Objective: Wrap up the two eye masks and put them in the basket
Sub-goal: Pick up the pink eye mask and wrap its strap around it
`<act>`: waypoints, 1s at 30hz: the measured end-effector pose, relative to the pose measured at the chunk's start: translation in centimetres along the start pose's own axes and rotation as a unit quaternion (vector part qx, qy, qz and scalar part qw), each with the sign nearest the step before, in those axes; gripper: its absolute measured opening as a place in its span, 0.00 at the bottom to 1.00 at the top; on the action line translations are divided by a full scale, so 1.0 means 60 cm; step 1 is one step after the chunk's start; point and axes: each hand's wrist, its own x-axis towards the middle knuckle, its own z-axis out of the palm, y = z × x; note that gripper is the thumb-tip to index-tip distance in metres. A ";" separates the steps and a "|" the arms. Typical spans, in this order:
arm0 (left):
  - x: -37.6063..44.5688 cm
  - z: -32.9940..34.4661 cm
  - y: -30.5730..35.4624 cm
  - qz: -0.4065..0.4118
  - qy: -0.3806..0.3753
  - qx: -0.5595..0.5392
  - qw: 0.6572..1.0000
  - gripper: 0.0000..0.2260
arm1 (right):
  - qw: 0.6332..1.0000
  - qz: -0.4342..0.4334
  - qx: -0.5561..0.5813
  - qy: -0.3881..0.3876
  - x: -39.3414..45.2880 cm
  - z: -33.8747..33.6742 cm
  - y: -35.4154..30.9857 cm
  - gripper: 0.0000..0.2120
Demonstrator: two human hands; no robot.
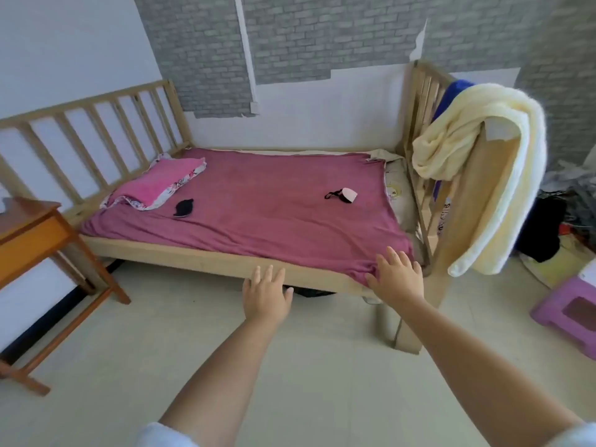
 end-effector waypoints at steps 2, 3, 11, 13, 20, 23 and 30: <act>0.078 0.008 -0.003 -0.003 0.000 -0.003 1.000 0.22 | 1.000 0.011 -0.007 -0.012 0.077 0.005 -0.001 0.26; 0.122 0.013 -0.007 -0.005 0.001 0.002 1.000 0.22 | 1.000 0.008 -0.015 -0.016 0.121 0.009 -0.003 0.26; 0.501 0.051 -0.036 0.015 -0.037 0.030 0.999 0.22 | 0.998 0.023 -0.034 -0.044 0.477 0.070 -0.018 0.26; 0.590 0.058 -0.038 0.033 -0.053 0.037 0.997 0.22 | 0.997 0.043 -0.038 -0.057 0.557 0.079 -0.017 0.26; 0.878 0.086 0.006 0.065 -0.099 0.043 0.992 0.22 | 0.991 0.092 -0.045 -0.090 0.809 0.098 0.006 0.26; 0.982 0.128 0.034 0.069 -0.122 0.037 0.989 0.22 | 0.988 0.094 -0.048 -0.112 0.931 0.122 0.034 0.26; 1.155 0.248 0.070 0.028 -0.227 0.037 0.973 0.22 | 0.980 0.073 -0.038 -0.179 1.170 0.216 0.089 0.26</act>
